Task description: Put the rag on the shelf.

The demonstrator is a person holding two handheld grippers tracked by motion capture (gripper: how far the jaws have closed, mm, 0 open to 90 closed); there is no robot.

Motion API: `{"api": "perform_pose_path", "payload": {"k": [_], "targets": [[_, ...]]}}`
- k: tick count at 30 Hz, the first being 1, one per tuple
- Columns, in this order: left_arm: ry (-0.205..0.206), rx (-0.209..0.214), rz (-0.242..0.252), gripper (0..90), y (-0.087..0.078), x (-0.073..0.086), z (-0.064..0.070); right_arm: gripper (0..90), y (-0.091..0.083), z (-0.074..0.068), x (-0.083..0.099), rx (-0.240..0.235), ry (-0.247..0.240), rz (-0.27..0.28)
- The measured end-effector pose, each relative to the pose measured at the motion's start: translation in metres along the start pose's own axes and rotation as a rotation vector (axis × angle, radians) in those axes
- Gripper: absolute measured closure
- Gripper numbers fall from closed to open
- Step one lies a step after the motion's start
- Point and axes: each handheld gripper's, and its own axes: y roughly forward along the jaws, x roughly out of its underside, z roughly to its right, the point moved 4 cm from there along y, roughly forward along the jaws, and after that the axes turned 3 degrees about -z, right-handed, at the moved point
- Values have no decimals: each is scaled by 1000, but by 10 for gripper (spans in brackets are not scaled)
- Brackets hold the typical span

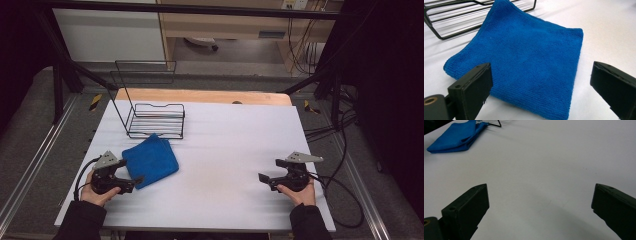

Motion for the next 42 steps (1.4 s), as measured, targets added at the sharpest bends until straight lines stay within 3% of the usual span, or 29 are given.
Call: {"api": "perform_pose_path", "payload": {"k": [10, 19, 31, 37, 42], "targets": [[-16, -3, 0, 58, 0, -2, 3, 19, 1, 0, 0, 6, 10, -6], [8, 9, -5, 130, 3, -6, 13, 19, 2, 0, 0, 10, 10, -10], [57, 64, -101, 457, 27, -5, 40, 21, 5, -1, 1, 11, 8, -24], [92, 19, -156, 573, 41, -2, 41, 21, 7, -1, 1, 9, 8, -32], [90, -14, -165, 664, 46, -1, 39, 22, 7, -1, 1, 8, 8, -28]]}}
